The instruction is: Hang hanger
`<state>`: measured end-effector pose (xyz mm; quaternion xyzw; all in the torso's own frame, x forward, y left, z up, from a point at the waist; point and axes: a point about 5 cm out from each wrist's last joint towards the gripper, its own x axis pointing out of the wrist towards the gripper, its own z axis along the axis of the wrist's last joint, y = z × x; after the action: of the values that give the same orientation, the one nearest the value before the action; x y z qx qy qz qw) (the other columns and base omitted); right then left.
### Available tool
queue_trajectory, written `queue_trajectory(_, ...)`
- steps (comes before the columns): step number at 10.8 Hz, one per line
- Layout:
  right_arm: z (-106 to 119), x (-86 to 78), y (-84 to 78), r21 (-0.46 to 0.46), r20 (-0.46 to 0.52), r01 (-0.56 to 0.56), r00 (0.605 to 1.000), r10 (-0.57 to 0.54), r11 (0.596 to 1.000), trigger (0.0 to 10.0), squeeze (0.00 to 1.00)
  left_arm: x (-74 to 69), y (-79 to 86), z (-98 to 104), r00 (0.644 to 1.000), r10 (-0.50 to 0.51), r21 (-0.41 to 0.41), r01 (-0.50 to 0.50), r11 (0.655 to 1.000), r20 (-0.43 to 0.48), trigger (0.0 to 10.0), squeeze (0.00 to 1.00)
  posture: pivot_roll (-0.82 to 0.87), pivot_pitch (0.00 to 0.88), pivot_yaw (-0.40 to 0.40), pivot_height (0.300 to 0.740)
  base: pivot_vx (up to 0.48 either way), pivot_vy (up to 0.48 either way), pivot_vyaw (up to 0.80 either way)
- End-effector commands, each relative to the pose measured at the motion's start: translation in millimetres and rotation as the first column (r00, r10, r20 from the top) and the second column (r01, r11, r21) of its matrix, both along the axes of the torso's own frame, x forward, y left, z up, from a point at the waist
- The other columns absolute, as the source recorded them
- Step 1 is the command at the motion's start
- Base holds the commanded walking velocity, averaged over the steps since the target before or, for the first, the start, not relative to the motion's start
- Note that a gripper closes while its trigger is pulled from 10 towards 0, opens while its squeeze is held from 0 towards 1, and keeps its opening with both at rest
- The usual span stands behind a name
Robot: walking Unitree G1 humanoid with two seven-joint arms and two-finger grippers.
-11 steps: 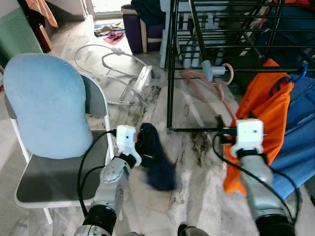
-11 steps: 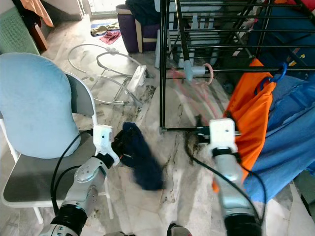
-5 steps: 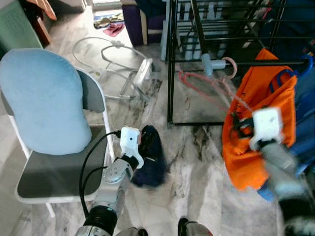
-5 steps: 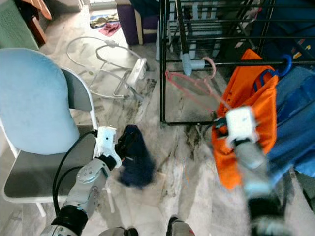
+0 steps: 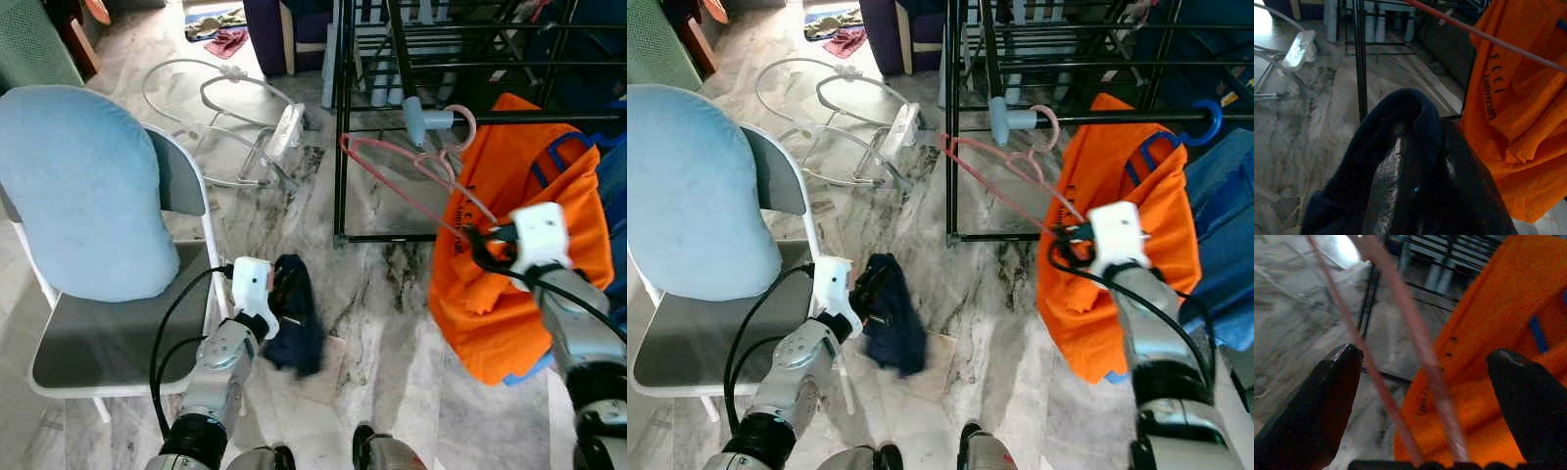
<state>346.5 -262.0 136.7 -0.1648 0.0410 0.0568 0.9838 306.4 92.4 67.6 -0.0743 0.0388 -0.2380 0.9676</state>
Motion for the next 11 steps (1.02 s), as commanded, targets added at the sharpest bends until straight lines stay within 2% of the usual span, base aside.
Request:
queue_trajectory(1, -4, 0.0, 2.2, 0.005, -0.02, -0.02, 1.0, 0.021, 1.0, 10.0, 0.0, 0.2, 1.7, 3, 1.0, 0.007, 0.006, -0.007, 1.0, 0.014, 10.0, 0.0, -0.08, 0.202, 0.042, 0.74, 0.0, 0.0, 0.0)
queue_trajectory(4, -9, -0.5, 0.7, 0.011, -0.032, -0.021, 0.999, 0.021, 1.0, 10.0, 0.0, 0.7, -0.6, 3, 1.0, 0.004, 0.008, -0.004, 1.0, 0.011, 10.0, 0.0, -0.08, 0.198, 0.044, 0.74, 0.0, 0.0, 0.0)
queue_trajectory(6, -1, 10.2, 4.7, -0.029, -0.044, -0.056, 0.998, 0.055, 0.998, 10.0, 0.0, 2.6, -3.2, 4, 1.0, -0.008, 0.014, 0.008, 1.0, 0.017, 10.0, 0.0, -0.09, 0.195, 0.05, 0.74, 0.0, 0.0, 0.0)
queue_trajectory(7, 6, 15.6, 7.5, -0.018, -0.035, -0.067, 0.997, 0.066, 0.998, 3.7, 0.0, 2.9, -3.3, 5, 1.0, -0.008, 0.015, 0.008, 1.0, 0.016, 10.0, 0.0, -0.08, 0.194, 0.05, 0.74, 0.0, 0.0, 0.0)
queue_trajectory(8, 14, 21.6, 12.2, -0.002, -0.019, -0.076, 0.997, 0.076, 0.997, 0.0, 0.0, 2.6, -3.3, 4, 1.0, -0.006, 0.015, 0.005, 1.0, 0.014, 10.0, 0.0, -0.08, 0.192, 0.047, 0.74, 0.0, 0.0, 0.0)
queue_trajectory(11, 18, 31.2, 30.7, 0.058, -0.007, -0.108, 0.994, 0.108, 0.992, 0.0, 0.0, 1.6, -2.5, 2, 1.0, 0.001, 0.018, -0.001, 1.0, 0.008, 10.0, 0.0, -0.08, 0.192, 0.041, 0.74, 0.0, 0.0, 0.0)
